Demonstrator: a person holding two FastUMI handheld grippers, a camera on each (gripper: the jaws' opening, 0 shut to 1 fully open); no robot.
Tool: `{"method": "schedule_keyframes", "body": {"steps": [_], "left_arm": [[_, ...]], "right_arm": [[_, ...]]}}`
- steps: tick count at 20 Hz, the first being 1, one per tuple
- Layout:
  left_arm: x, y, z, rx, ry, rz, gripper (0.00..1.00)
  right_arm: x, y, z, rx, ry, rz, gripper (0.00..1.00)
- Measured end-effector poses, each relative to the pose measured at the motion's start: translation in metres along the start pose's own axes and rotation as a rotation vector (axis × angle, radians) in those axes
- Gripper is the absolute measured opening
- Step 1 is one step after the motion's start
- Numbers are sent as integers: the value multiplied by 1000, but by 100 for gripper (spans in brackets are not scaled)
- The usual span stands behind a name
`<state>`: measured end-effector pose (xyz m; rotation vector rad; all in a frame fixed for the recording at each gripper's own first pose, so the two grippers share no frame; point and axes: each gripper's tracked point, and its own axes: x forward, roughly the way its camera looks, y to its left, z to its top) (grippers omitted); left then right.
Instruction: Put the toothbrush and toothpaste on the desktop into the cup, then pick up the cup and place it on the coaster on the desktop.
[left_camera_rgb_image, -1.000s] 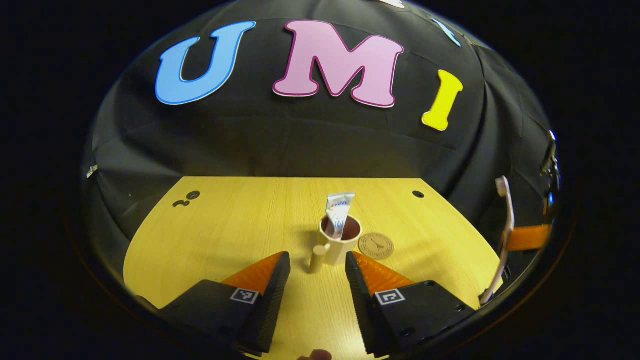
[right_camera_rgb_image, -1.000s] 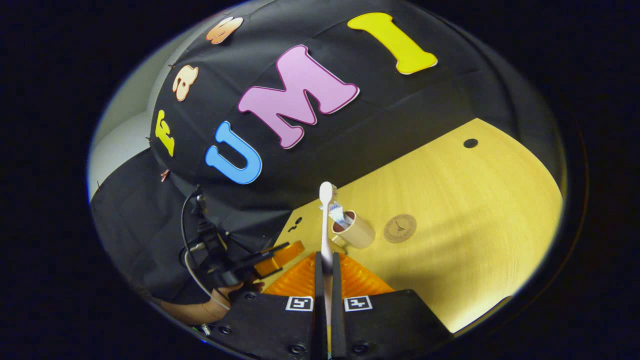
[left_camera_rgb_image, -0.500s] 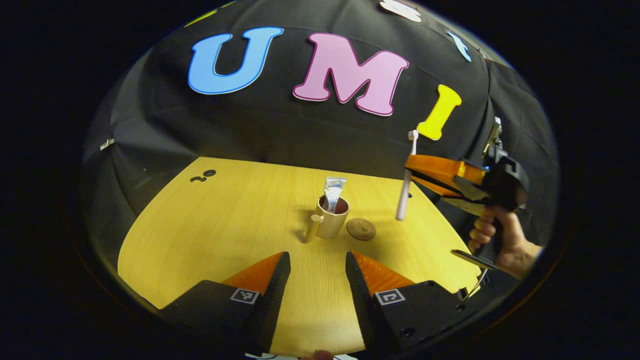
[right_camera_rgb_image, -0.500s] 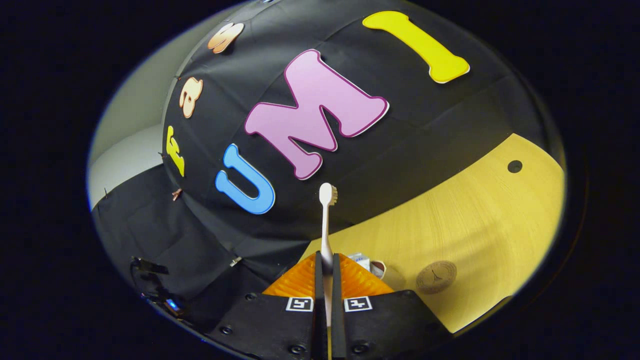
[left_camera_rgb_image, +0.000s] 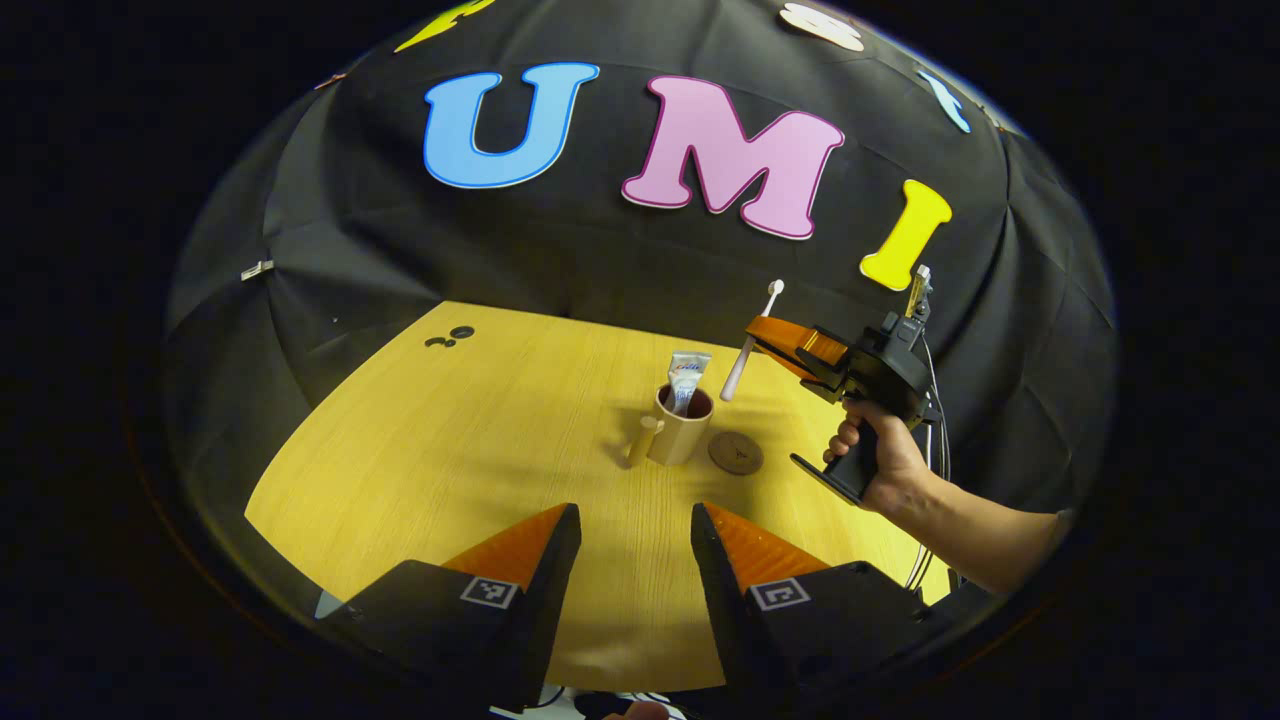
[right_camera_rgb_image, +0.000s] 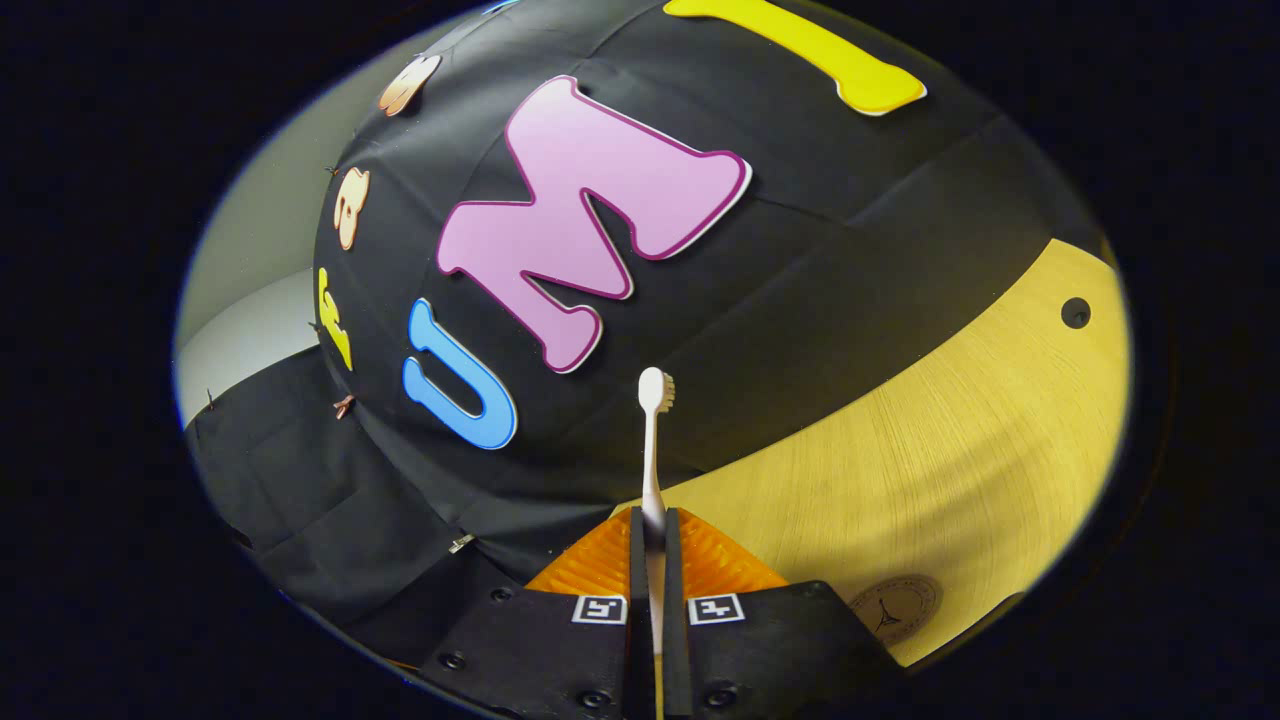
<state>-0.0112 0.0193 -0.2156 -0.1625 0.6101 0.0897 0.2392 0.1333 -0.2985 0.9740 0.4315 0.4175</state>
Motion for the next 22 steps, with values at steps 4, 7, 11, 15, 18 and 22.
{"method": "schedule_keyframes", "body": {"steps": [4,7,11,15,18,22], "left_arm": [[-2,0,-17,-11,35,28,69],[-1,-6,-20,-51,44,29,70],[-1,-7,-19,-81,38,27,70],[-4,-6,-21,-74,35,25,70],[-6,-5,-22,-72,33,16,70],[-10,-4,-24,-72,37,0,70]], "right_arm": [[19,-20,-8,-15,-15,5,7],[26,-24,-18,-57,-14,15,7],[33,-32,-40,-146,27,9,7],[28,-28,-53,-230,49,13,7],[23,-27,-60,-246,84,12,11],[13,-27,-67,-283,130,-2,13]]}}
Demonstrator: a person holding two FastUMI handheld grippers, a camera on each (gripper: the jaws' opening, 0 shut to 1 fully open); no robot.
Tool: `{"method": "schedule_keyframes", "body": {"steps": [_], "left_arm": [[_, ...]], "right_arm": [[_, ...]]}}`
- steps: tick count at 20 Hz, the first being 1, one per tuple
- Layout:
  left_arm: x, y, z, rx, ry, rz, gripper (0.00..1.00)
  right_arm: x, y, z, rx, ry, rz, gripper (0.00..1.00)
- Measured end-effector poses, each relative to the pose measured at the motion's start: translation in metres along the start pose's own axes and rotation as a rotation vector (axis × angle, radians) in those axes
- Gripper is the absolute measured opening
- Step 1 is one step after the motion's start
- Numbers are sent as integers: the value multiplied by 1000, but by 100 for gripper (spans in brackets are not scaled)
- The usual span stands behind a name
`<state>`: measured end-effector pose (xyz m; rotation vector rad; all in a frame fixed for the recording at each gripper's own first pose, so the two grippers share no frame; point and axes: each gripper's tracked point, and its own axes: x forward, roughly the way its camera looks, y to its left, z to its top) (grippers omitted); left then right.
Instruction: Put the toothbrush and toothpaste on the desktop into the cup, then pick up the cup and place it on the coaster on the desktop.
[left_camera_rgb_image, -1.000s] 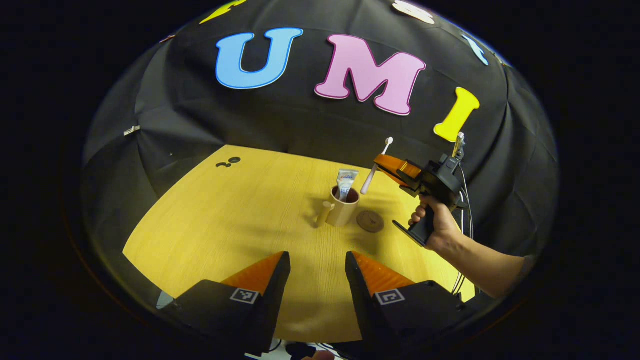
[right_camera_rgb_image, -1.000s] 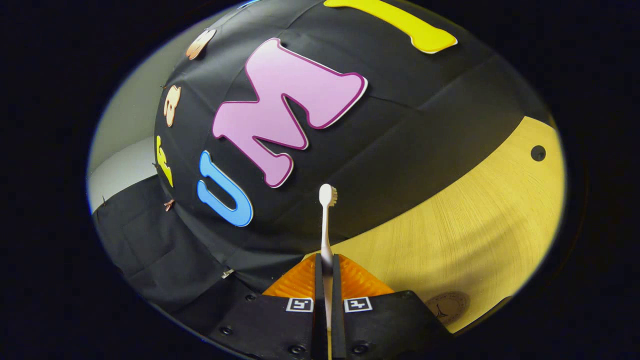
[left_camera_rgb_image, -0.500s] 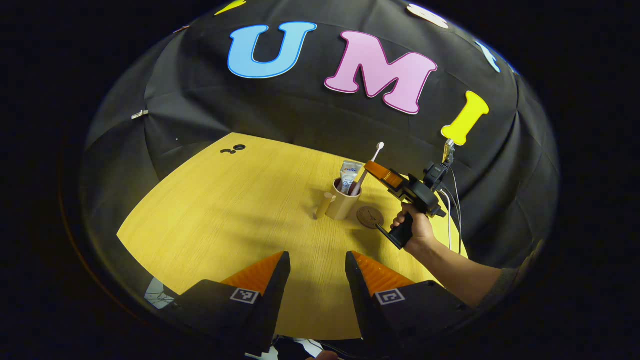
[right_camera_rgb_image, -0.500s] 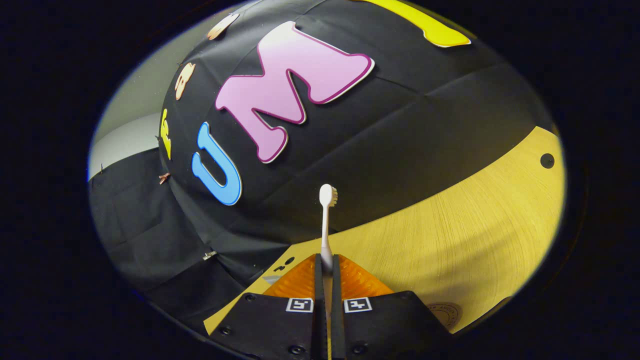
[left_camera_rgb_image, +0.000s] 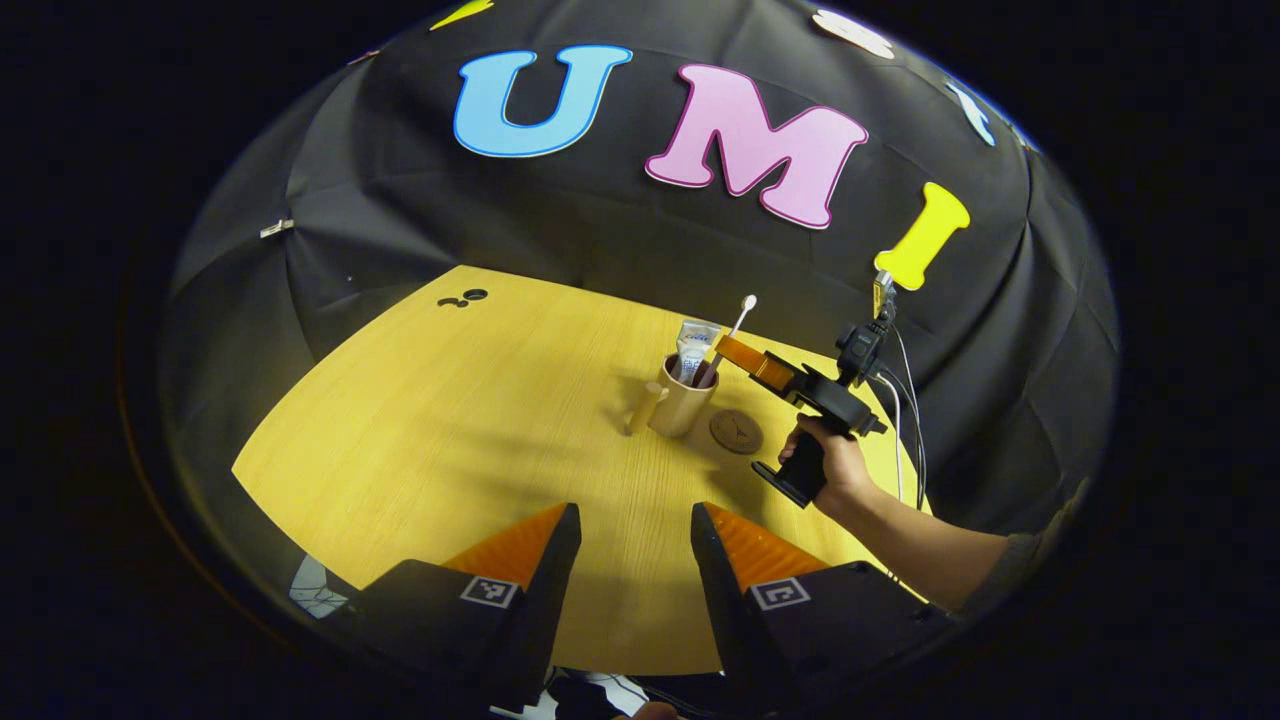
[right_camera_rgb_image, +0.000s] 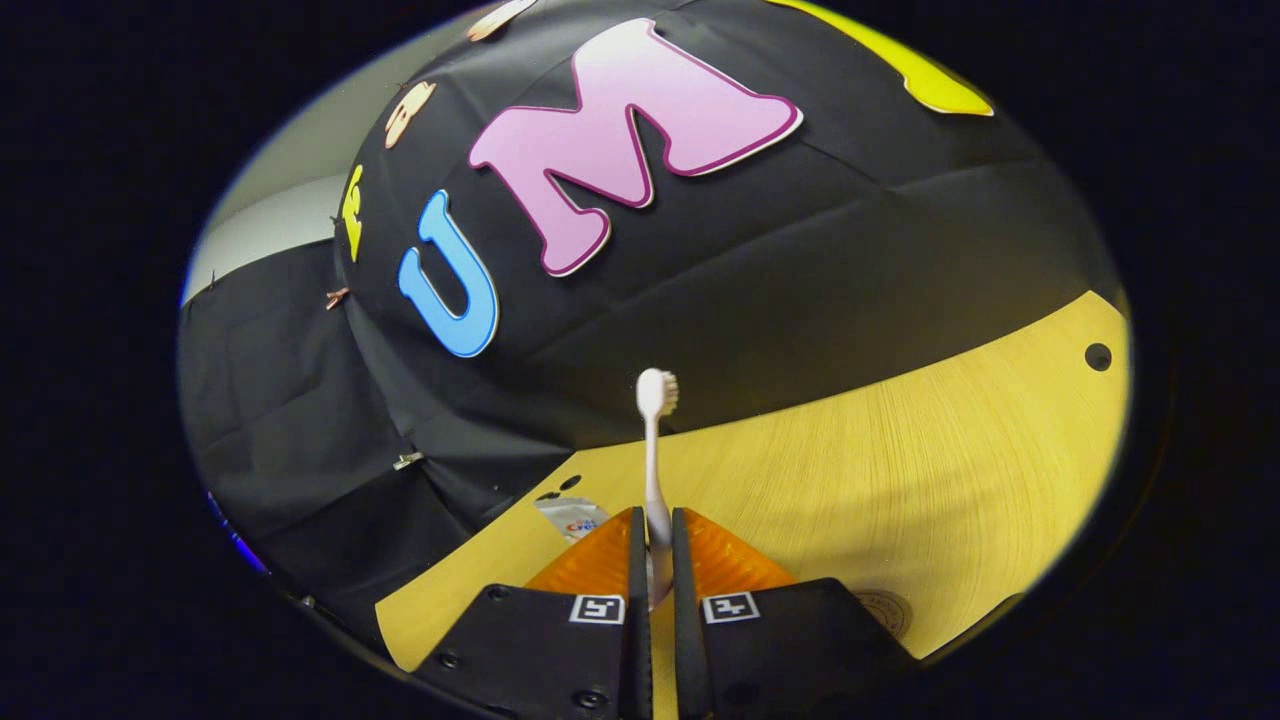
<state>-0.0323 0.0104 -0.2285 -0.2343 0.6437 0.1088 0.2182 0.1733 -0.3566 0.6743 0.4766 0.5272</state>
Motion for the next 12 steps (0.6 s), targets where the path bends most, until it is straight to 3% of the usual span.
{"method": "schedule_keyframes", "body": {"steps": [3,5,6,7,8,11,12], "left_arm": [[-1,1,-3,12,11,-21,70],[-1,-1,-3,22,15,-47,70],[0,-2,-1,29,13,-55,69],[0,-1,1,34,13,-62,70],[1,-2,2,39,12,-74,70],[4,-5,7,56,26,-117,70],[5,-5,8,61,36,-130,70]], "right_arm": [[-6,-1,-11,-6,50,-28,17],[-12,-2,-15,-5,77,-46,30],[-16,-2,-17,-5,88,-54,30],[-21,-2,-17,-2,97,-64,49],[-28,-2,-17,2,105,-78,35],[-50,-7,-19,9,138,-137,44],[-58,-6,-20,19,152,-149,29]]}}
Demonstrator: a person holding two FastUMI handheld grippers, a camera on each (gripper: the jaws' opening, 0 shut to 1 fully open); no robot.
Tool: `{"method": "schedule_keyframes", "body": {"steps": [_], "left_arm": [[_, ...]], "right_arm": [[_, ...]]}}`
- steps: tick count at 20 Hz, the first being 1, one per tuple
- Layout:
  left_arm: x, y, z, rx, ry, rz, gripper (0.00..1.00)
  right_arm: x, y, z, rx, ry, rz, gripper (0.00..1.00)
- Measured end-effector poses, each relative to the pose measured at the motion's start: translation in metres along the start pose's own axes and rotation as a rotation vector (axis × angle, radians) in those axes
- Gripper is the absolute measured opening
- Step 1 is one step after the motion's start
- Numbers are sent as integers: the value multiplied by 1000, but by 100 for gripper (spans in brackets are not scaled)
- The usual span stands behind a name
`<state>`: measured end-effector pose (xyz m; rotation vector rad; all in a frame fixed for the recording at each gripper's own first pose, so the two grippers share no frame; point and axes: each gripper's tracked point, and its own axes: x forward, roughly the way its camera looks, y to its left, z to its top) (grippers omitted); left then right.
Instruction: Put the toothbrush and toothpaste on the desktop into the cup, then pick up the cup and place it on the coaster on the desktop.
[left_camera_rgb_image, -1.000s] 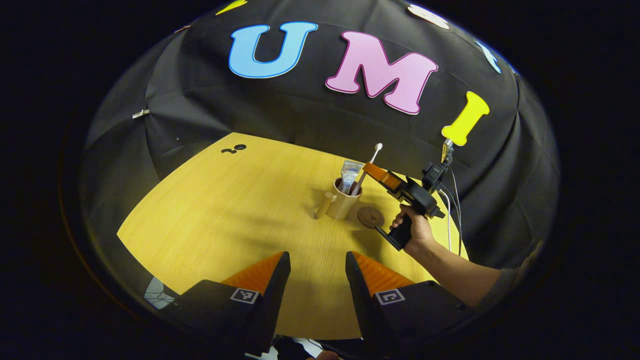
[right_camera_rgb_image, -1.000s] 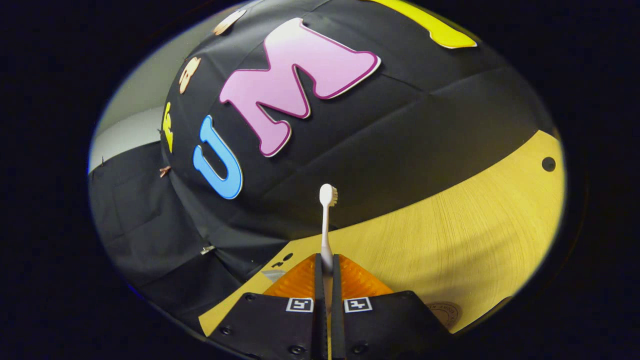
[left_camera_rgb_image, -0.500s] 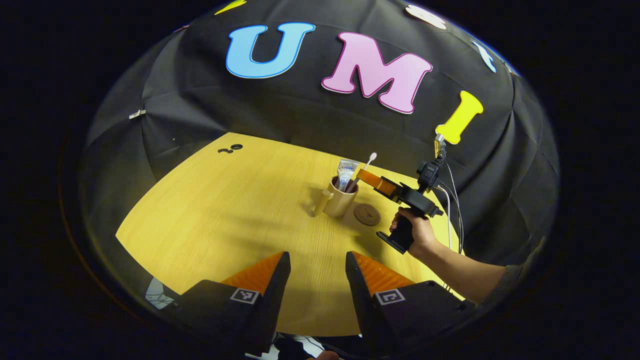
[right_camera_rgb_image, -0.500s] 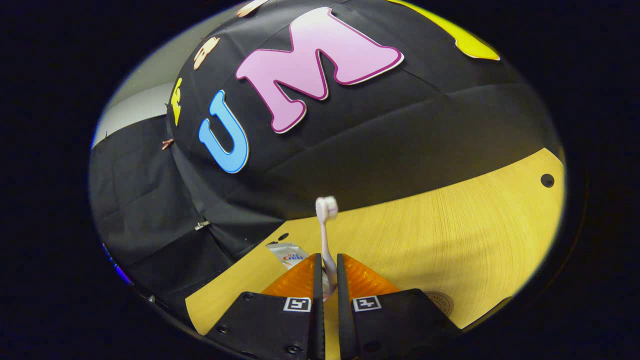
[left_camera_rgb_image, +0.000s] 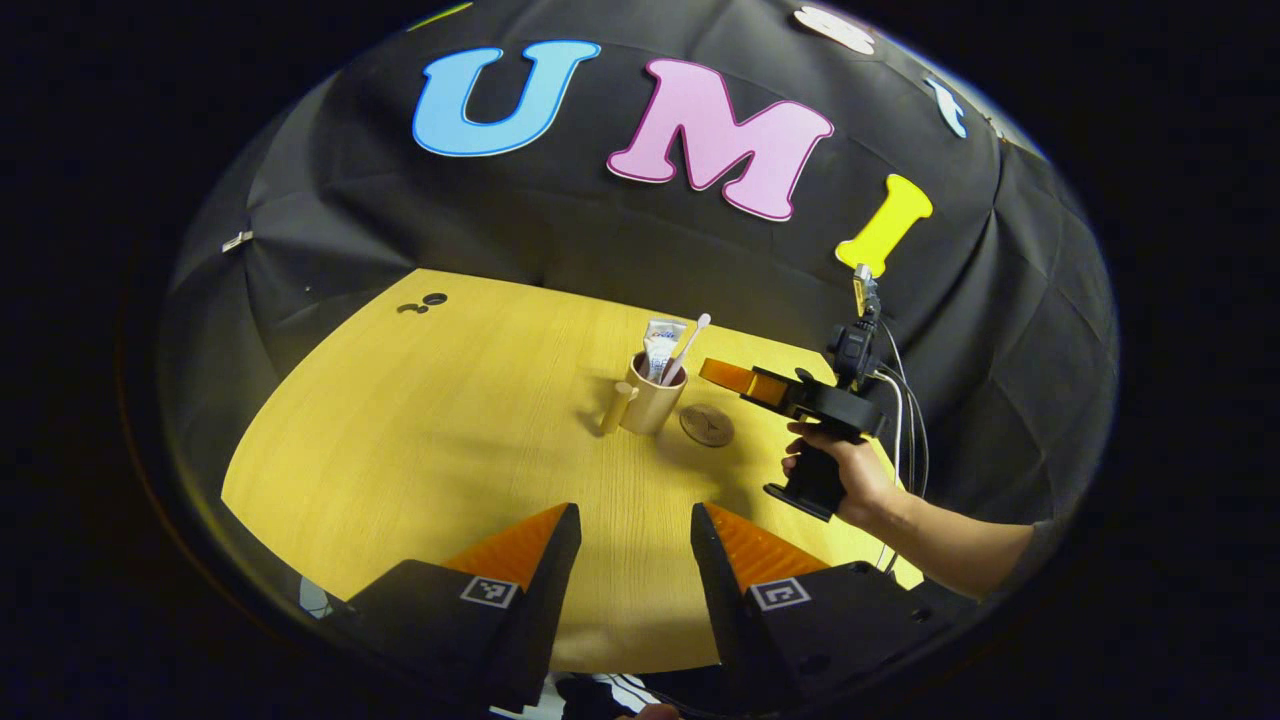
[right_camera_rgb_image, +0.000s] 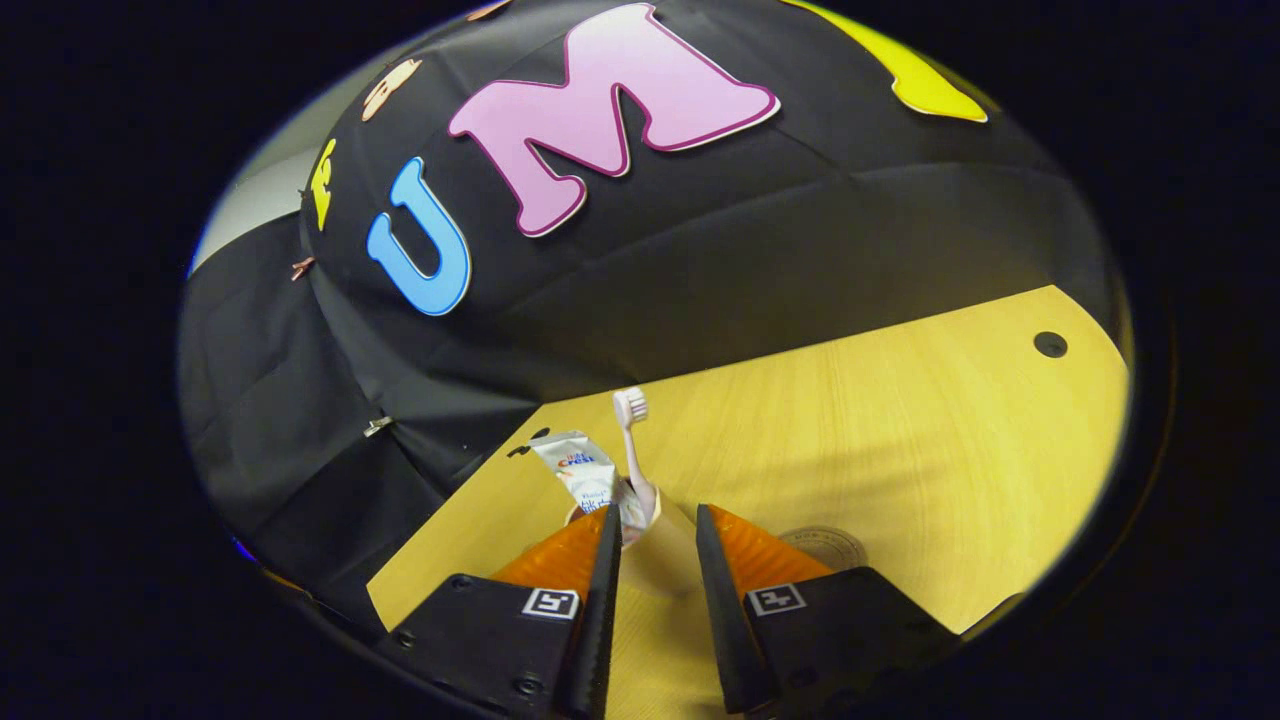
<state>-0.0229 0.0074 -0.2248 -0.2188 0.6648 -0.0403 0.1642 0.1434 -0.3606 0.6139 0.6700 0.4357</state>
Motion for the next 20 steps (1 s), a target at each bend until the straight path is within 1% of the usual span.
{"method": "schedule_keyframes", "body": {"steps": [1,2,3,4,5,6,7,9,12,14,17,18,20], "left_arm": [[2,0,2,3,11,-10,70],[6,0,5,7,16,-20,70],[9,-1,8,12,25,-31,70],[15,-1,10,19,33,-43,70],[19,-2,12,29,47,-52,70],[27,-1,14,42,55,-56,70],[33,-1,18,50,58,-63,70],[47,-6,21,66,83,-102,70],[74,-4,27,111,139,-126,70],[95,7,29,147,192,-101,69],[130,16,39,197,250,-93,69],[140,18,41,226,271,-92,70],[159,22,43,294,313,-88,70]], "right_arm": [[-9,-1,-2,13,18,-7,34],[-19,-2,-7,24,37,-16,54],[-28,-3,-11,31,47,-28,61],[-40,-4,-13,41,53,-35,46],[-50,-4,-14,57,56,-45,47],[-60,-2,-19,76,64,-48,64],[-69,0,-23,97,71,-49,73],[-90,4,-32,119,86,-57,84],[-120,6,-44,141,104,-63,85],[-139,9,-53,171,118,-62,88],[-162,14,-64,197,138,-47,88],[-169,14,-66,201,139,-43,89],[-180,8,-69,206,145,-59,91]]}}
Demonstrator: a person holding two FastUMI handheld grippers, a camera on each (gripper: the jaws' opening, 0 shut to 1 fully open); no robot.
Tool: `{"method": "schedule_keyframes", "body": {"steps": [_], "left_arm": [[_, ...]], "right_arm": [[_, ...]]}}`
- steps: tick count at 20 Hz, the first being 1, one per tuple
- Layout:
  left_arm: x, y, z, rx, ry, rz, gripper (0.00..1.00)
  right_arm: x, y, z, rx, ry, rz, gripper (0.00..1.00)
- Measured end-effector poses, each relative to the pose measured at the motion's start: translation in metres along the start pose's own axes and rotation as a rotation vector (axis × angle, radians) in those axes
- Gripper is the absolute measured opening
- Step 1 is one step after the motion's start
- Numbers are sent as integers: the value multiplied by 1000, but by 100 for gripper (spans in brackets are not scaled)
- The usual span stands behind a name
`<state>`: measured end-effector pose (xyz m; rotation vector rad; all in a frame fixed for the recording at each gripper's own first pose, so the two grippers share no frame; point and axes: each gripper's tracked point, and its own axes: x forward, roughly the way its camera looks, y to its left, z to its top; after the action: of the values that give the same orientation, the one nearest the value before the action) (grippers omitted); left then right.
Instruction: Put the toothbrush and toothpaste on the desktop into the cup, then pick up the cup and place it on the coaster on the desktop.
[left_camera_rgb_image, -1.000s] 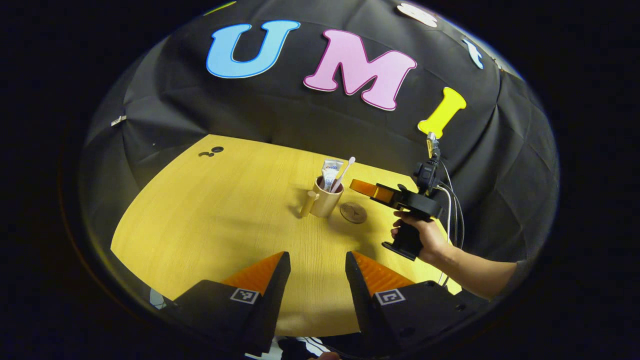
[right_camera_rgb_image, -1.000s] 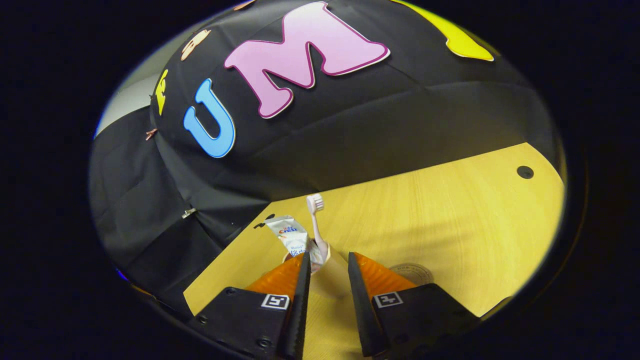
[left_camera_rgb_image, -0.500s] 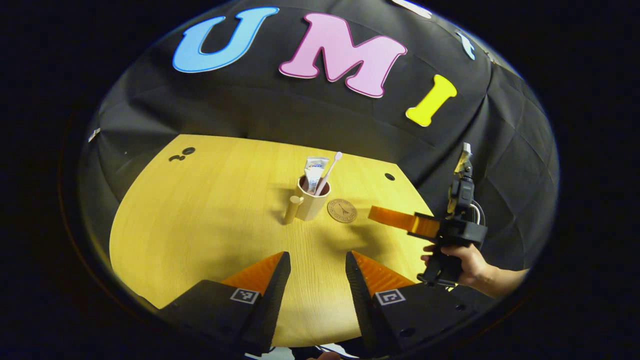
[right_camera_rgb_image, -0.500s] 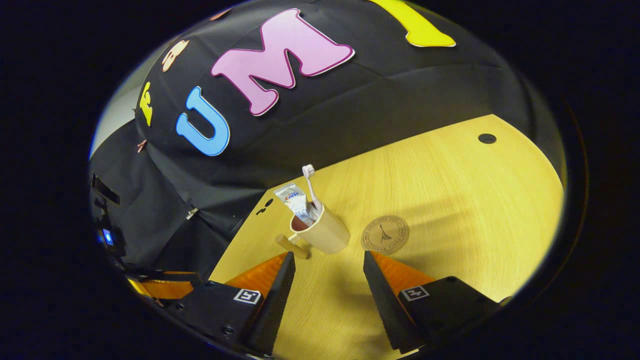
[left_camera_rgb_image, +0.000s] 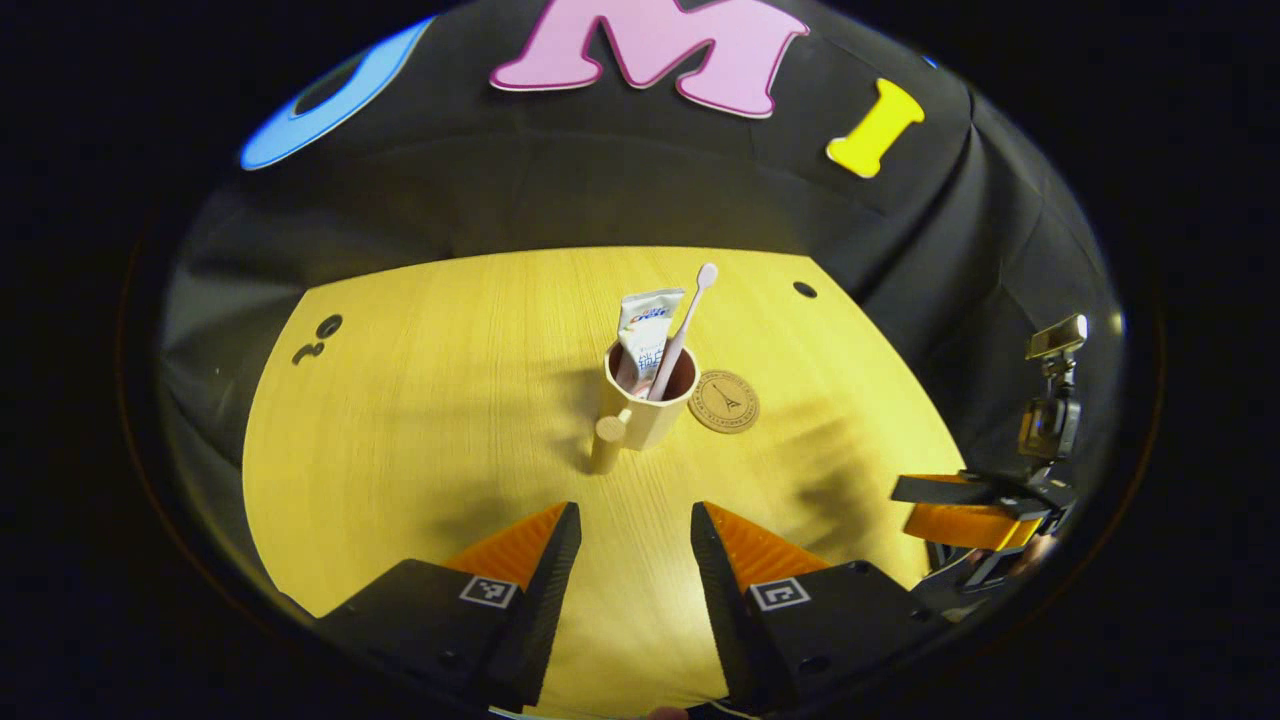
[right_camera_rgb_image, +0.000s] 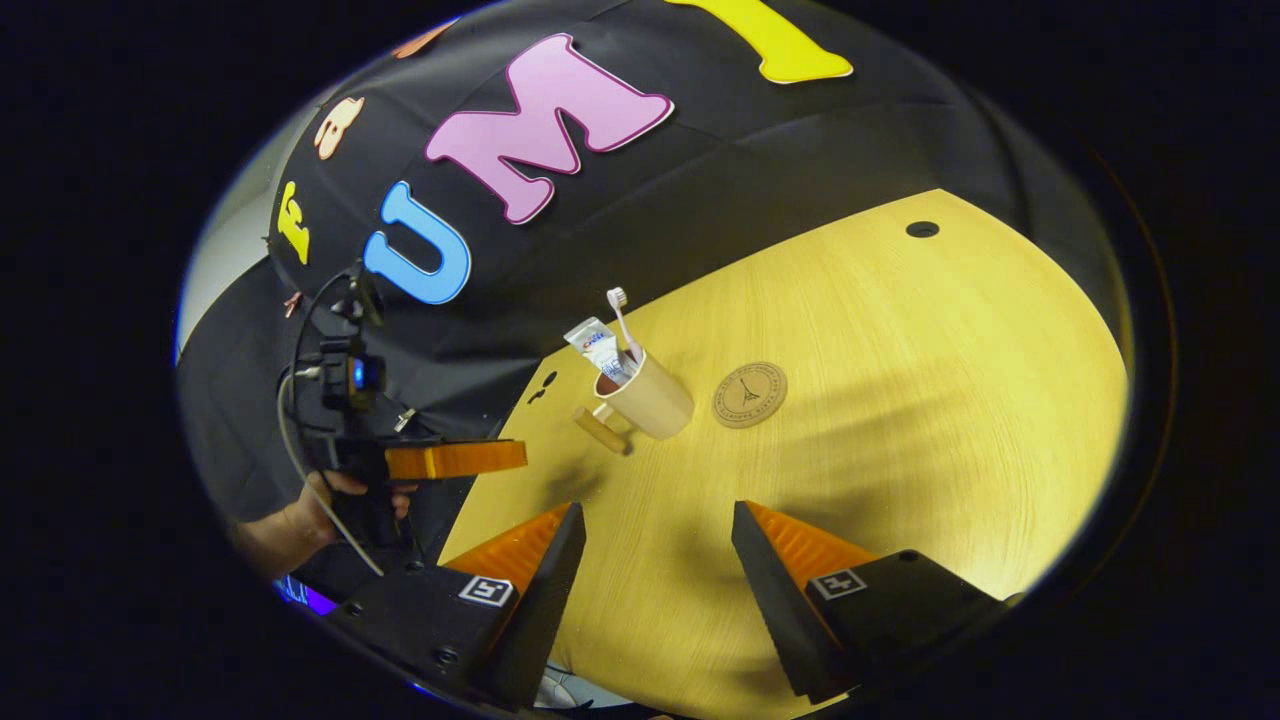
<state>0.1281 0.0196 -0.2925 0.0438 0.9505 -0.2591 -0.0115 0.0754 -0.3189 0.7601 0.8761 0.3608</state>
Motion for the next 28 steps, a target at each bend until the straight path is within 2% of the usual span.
{"method": "schedule_keyframes", "body": {"steps": [6,10,16,20,21,25,26,28], "left_arm": [[44,19,8,130,137,10,70],[75,32,11,221,231,46,70],[110,34,20,287,323,50,67],[126,25,16,316,386,46,62],[130,24,14,318,397,45,63],[138,24,12,321,415,61,48],[139,26,11,325,425,70,41],[140,26,11,317,428,71,37]], "right_arm": [[-35,-23,-3,21,-4,-40,91],[-59,-42,-10,50,-7,-72,91],[-83,-73,-11,131,-35,-125,92],[-91,-84,-5,144,-59,-148,92],[-93,-87,-4,148,-64,-151,92],[-96,-91,-5,162,-72,-158,93],[-97,-91,-7,165,-70,-159,92],[-98,-92,-11,169,-66,-159,93]]}}
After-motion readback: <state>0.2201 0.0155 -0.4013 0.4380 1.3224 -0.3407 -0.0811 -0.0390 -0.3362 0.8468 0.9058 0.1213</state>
